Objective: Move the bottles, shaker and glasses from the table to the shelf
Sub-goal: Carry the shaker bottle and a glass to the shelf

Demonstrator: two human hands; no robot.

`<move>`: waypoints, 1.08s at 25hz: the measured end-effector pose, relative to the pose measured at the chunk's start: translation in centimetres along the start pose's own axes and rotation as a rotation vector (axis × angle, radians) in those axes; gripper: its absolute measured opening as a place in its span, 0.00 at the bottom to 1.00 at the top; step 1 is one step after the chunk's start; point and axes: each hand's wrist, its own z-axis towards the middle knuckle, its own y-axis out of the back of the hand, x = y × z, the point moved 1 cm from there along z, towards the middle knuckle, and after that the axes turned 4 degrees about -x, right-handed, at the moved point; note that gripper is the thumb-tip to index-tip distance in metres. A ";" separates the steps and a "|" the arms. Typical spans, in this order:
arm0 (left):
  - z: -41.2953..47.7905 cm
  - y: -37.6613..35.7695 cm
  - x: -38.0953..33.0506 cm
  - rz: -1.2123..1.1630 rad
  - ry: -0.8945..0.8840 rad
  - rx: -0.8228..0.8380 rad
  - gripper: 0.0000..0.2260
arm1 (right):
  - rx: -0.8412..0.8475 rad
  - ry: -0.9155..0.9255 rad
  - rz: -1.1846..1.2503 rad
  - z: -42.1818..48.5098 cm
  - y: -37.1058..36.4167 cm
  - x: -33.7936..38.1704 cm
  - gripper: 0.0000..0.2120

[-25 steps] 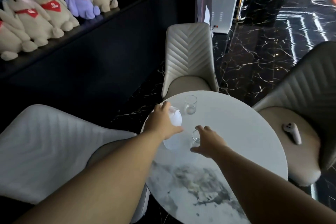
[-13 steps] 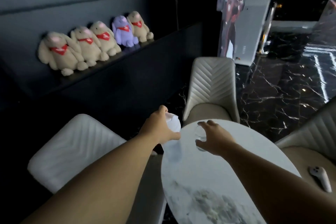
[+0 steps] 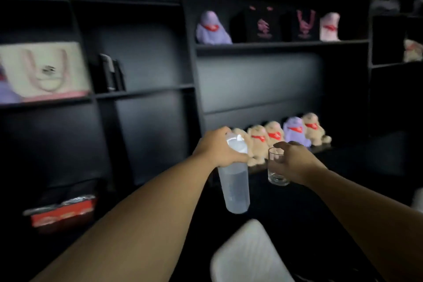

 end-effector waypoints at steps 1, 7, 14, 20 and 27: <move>1.0 3.2 1.9 0.018 0.008 -0.042 0.34 | -0.020 0.025 0.014 2.1 -0.7 3.3 0.33; 6.9 17.9 12.3 0.092 0.045 -0.209 0.34 | -0.013 0.141 0.166 13.6 -5.2 21.9 0.32; 17.3 24.8 20.9 0.058 0.067 -0.343 0.46 | -0.044 0.164 0.243 26.2 -11.8 31.6 0.33; 30.7 27.1 24.6 -0.009 -0.031 -0.572 0.45 | -0.185 0.217 0.339 40.2 -17.1 33.4 0.38; 46.4 27.9 28.7 0.003 -0.052 -0.738 0.36 | -0.231 0.237 0.345 58.8 -22.7 36.6 0.34</move>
